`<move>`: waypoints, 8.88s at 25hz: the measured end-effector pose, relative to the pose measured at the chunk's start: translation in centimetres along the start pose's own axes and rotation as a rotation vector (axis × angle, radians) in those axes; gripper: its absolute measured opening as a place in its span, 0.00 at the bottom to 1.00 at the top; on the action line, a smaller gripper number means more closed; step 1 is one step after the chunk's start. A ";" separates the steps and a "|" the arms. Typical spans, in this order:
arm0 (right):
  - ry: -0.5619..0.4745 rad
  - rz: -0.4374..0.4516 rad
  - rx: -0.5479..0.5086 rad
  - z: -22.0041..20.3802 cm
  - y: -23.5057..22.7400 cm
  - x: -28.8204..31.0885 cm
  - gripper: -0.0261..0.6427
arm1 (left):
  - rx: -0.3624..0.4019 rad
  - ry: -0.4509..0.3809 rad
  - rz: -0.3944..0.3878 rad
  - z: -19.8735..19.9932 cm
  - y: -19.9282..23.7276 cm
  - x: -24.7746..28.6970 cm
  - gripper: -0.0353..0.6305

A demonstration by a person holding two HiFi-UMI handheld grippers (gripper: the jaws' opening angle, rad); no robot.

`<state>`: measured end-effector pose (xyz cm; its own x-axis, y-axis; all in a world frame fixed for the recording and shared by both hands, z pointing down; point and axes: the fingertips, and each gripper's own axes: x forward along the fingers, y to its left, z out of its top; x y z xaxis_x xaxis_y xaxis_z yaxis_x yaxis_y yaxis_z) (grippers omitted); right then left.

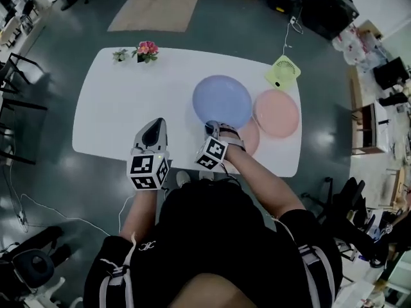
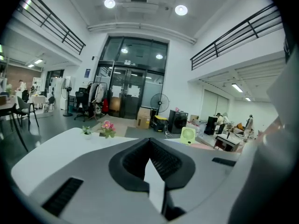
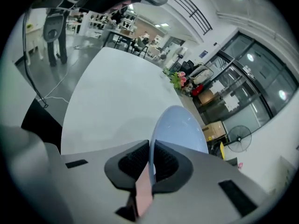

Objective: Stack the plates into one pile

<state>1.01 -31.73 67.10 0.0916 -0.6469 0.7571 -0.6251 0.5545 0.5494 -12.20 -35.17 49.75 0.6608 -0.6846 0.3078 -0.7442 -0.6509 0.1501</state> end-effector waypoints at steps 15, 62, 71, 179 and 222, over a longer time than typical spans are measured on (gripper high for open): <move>0.117 0.065 0.232 -5.4 6.1 -2.0 0.09 | 0.029 0.105 -0.192 -4.2 -4.4 4.4 0.07; -0.707 -0.600 0.965 -3.0 -21.9 -23.9 0.06 | 0.150 -0.110 -0.369 9.2 -13.1 4.7 0.07; -0.622 -0.612 0.976 -5.2 -21.4 -22.9 0.06 | 0.104 -0.087 -0.370 7.6 -12.6 6.1 0.07; -0.472 0.004 -0.317 -26.8 -4.8 -15.7 0.09 | -0.024 -0.124 0.343 -3.3 -37.9 -7.0 0.07; -0.911 0.109 0.542 -22.3 -15.8 -29.1 0.06 | -0.008 -0.126 0.349 -2.6 -38.1 -6.8 0.07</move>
<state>25.47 -10.04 44.30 -0.4599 -0.8799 0.1194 -0.8771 0.4711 0.0938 11.41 -4.87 44.41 0.3736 -0.9002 0.2239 -0.9273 -0.3689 0.0639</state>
